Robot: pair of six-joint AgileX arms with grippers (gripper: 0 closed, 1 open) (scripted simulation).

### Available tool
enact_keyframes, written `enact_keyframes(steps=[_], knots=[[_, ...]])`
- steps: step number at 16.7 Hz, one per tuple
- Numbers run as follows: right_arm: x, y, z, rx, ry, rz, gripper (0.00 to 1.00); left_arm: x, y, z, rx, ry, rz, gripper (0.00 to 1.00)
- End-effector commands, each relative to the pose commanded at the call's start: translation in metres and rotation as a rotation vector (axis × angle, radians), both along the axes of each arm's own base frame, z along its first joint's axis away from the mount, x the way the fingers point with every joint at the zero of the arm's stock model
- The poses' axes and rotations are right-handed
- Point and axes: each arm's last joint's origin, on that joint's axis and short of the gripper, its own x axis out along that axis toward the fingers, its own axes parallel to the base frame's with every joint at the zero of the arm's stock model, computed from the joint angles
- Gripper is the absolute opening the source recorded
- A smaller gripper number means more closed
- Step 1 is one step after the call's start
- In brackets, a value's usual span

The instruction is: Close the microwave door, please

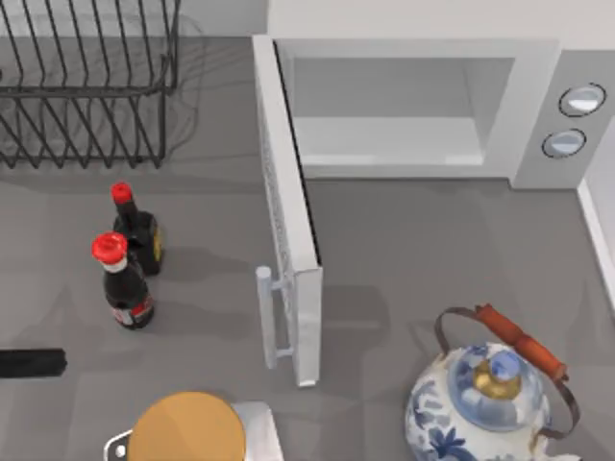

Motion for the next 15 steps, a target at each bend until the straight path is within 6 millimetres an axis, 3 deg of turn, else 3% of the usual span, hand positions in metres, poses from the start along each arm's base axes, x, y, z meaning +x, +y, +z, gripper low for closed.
enact_keyframes(steps=[2,9,15], knots=[[0.0,0.0,0.0,0.0,0.0,0.0,1.0,-0.006,0.0,-0.008,-0.013,0.017,-0.018,0.0],[0.0,0.0,0.0,0.0,0.0,0.0,1.0,-0.004,0.0,-0.006,-0.013,0.014,-0.014,0.0],[0.0,0.0,0.0,0.0,0.0,0.0,1.0,0.023,-0.016,0.018,-0.069,0.1,-0.033,0.0]])
